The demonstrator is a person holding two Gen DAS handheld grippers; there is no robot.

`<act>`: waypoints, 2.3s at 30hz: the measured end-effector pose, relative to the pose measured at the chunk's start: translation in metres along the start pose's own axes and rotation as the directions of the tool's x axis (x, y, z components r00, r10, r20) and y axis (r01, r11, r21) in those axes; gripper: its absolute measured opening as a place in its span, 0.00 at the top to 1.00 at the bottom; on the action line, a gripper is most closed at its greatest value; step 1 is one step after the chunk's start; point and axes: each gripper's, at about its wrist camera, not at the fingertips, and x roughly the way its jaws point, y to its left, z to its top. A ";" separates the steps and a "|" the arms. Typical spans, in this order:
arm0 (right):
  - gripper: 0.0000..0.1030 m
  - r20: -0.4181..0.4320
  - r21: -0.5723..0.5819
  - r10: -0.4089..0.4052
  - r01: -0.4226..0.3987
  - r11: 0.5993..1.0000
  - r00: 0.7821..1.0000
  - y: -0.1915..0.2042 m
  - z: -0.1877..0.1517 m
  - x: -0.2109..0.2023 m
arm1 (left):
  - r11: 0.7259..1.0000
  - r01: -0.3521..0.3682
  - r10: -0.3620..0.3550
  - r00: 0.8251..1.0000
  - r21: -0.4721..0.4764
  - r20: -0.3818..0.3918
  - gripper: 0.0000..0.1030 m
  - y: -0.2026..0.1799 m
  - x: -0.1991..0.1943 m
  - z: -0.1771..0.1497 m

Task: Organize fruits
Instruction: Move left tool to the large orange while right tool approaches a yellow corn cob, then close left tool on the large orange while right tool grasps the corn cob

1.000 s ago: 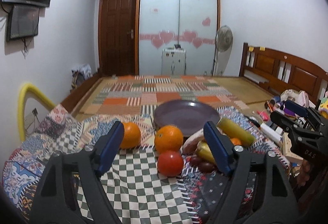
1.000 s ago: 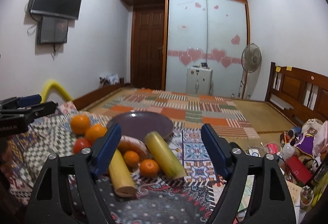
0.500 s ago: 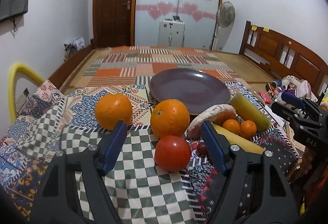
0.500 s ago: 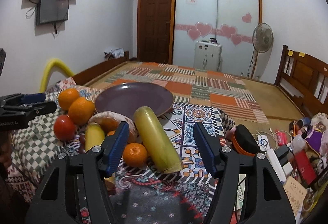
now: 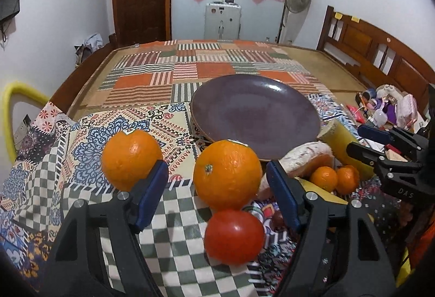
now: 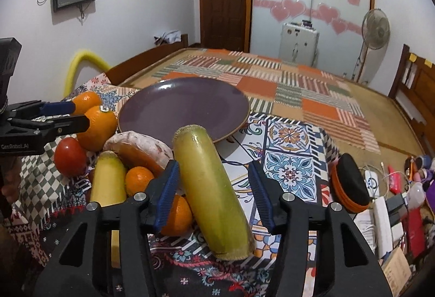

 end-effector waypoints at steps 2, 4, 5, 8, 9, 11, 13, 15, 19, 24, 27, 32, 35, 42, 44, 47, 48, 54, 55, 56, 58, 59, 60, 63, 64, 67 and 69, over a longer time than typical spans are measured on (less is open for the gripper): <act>0.53 -0.013 0.003 0.021 -0.021 1.000 1.000 -0.002 0.003 0.003 | 1.000 0.011 -0.011 1.000 -0.004 -0.015 0.27 0.001 0.006 0.001; 0.53 -0.022 -0.004 0.029 -0.029 1.000 0.999 -0.002 0.004 0.005 | 1.000 0.028 -0.028 0.999 -0.012 -0.038 0.27 0.002 0.012 0.003; 0.53 -0.025 -0.008 0.030 -0.030 1.000 0.999 -0.001 0.005 0.005 | 0.999 0.035 -0.036 0.998 -0.018 -0.049 0.27 0.003 0.015 0.003; 0.53 -0.036 -0.026 0.026 -0.027 0.999 0.999 0.002 0.006 0.008 | 0.999 0.045 -0.047 0.997 -0.024 -0.063 0.27 0.003 0.023 0.002; 0.53 -0.040 -0.031 0.026 -0.027 0.999 0.999 0.002 0.006 0.009 | 0.999 0.044 -0.046 0.997 -0.021 -0.066 0.27 0.002 0.024 0.002; 0.53 -0.049 -0.036 0.027 -0.029 0.999 0.998 0.003 0.006 0.012 | 0.999 0.042 -0.044 0.996 -0.017 -0.074 0.27 0.001 0.028 0.003; 0.55 -0.062 -0.035 0.040 -0.043 0.998 0.997 0.004 0.007 0.015 | 0.999 0.047 -0.049 0.995 -0.021 -0.084 0.27 0.001 0.031 0.004; 0.58 -0.067 -0.036 0.046 -0.048 0.998 0.997 0.004 0.007 0.016 | 0.998 0.056 -0.059 0.994 -0.028 -0.096 0.27 0.002 0.035 0.004; 0.59 -0.086 -0.047 0.039 -0.044 0.998 0.996 0.005 0.010 0.021 | 0.994 0.081 -0.088 0.990 -0.067 -0.111 0.27 0.007 0.040 0.004; 0.59 -0.097 -0.062 0.037 -0.043 0.997 0.995 0.006 0.010 0.022 | 0.987 0.134 -0.144 0.982 -0.089 -0.121 0.39 0.009 0.043 0.004; 0.60 -0.092 -0.057 0.025 -0.030 0.998 0.995 0.006 0.010 0.021 | 0.992 0.108 -0.115 0.987 -0.063 -0.113 0.39 0.004 0.041 0.005; 0.62 -0.059 -0.015 0.036 -0.037 0.999 0.998 0.001 0.011 0.013 | 0.997 0.075 -0.077 0.992 -0.022 -0.103 0.40 0.001 0.038 0.005; 0.63 -0.025 0.005 0.034 -0.034 0.999 0.999 -0.003 0.015 0.003 | 0.998 0.061 -0.060 0.995 0.003 -0.079 0.40 -0.002 0.029 0.005; 0.66 0.033 0.032 0.024 -0.025 0.999 0.999 -0.007 0.026 -0.014 | 0.998 0.051 -0.050 0.999 0.043 -0.005 0.40 -0.009 0.000 0.014; 0.66 0.045 0.031 0.025 -0.027 0.999 0.999 -0.006 0.029 -0.017 | 0.998 0.041 -0.043 0.999 0.056 0.020 0.40 -0.010 -0.007 0.017; 0.67 0.061 0.028 0.030 -0.032 0.999 0.998 -0.004 0.034 -0.020 | 0.998 0.037 -0.040 0.998 0.060 0.044 0.40 -0.013 -0.014 0.026; 0.67 0.065 0.027 0.032 -0.034 0.999 0.997 -0.004 0.034 -0.021 | 0.998 0.038 -0.041 0.998 0.060 0.049 0.40 -0.013 -0.015 0.028; 0.67 0.095 0.012 0.046 -0.048 0.999 0.994 0.000 0.044 -0.021 | 0.998 0.029 -0.034 0.996 0.062 0.079 0.40 -0.013 -0.020 0.042; 0.67 0.098 0.012 0.050 -0.051 0.999 0.994 0.000 0.046 -0.020 | 0.998 0.029 -0.034 0.996 0.061 0.083 0.40 -0.012 -0.019 0.045; 0.67 0.099 0.013 0.056 -0.058 0.998 0.994 0.000 0.048 -0.017 | 0.998 0.029 -0.034 0.996 0.060 0.085 0.40 -0.012 -0.019 0.048; 0.67 0.096 0.015 0.069 -0.071 0.997 0.993 0.000 0.052 -0.012 | 0.998 0.029 -0.034 0.996 0.059 0.087 0.40 -0.011 -0.017 0.052; 0.67 0.092 0.018 0.080 -0.082 0.996 0.993 0.000 0.055 -0.007 | 0.998 0.030 -0.035 0.996 0.057 0.087 0.40 -0.010 -0.014 0.055; 0.67 0.089 0.019 0.086 -0.089 0.996 0.992 0.002 0.056 -0.006 | 0.998 0.032 -0.036 0.996 0.056 0.084 0.40 -0.010 -0.012 0.057; 0.67 0.070 0.022 0.109 -0.110 0.994 0.992 0.003 0.059 0.006 | 0.998 0.025 -0.030 0.997 0.056 0.077 0.40 -0.011 -0.005 0.061; 0.67 0.066 0.019 0.110 -0.111 0.994 0.992 0.004 0.061 0.009 | 0.998 0.021 -0.025 0.997 0.057 0.075 0.40 -0.010 -0.002 0.063; 0.67 0.058 0.010 0.114 -0.115 0.993 0.992 0.007 0.064 0.015 | 0.998 0.019 -0.022 0.998 0.053 0.064 0.40 -0.009 0.007 0.066; 0.67 0.052 0.006 0.120 -0.121 0.993 0.991 0.007 0.067 0.020 | 0.999 0.015 -0.018 0.998 0.050 0.056 0.40 -0.008 0.014 0.068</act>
